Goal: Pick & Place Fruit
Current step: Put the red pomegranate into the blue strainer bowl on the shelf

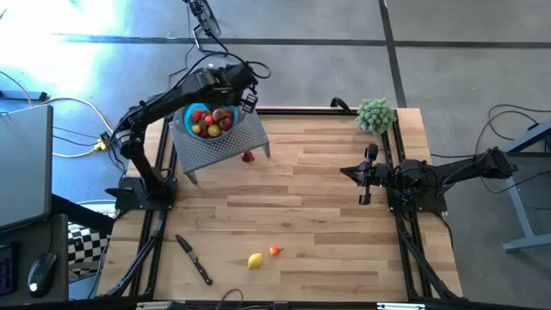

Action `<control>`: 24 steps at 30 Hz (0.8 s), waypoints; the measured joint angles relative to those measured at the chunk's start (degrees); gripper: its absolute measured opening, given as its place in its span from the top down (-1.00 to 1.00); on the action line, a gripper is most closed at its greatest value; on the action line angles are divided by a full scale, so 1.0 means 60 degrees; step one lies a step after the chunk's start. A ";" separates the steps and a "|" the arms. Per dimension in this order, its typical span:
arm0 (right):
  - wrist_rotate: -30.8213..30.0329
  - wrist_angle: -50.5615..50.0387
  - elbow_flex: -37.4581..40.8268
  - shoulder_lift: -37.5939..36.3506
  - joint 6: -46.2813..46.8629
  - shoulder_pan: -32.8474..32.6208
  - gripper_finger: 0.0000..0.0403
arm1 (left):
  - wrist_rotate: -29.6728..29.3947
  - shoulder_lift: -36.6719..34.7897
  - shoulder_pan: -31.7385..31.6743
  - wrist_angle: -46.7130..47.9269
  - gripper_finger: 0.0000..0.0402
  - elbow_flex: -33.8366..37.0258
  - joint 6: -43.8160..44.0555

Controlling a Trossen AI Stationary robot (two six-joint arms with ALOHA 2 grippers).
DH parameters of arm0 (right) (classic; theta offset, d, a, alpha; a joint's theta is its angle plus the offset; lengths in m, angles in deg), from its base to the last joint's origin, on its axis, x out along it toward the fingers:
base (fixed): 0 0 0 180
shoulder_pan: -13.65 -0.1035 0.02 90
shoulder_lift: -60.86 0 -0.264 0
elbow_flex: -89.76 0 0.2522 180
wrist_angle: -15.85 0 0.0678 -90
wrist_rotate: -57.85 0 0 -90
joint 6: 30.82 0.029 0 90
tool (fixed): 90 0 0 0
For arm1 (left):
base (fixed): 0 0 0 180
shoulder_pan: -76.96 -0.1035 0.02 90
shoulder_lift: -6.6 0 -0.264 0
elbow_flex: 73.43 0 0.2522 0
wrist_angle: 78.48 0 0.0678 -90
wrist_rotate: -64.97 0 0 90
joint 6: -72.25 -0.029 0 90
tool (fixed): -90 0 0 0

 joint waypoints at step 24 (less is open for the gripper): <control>0.0002 -0.0138 0.0000 0.0000 0.0040 -0.0002 0.99 | 0.3454 -0.0436 0.3709 -0.9344 0.81 0.3788 -0.3577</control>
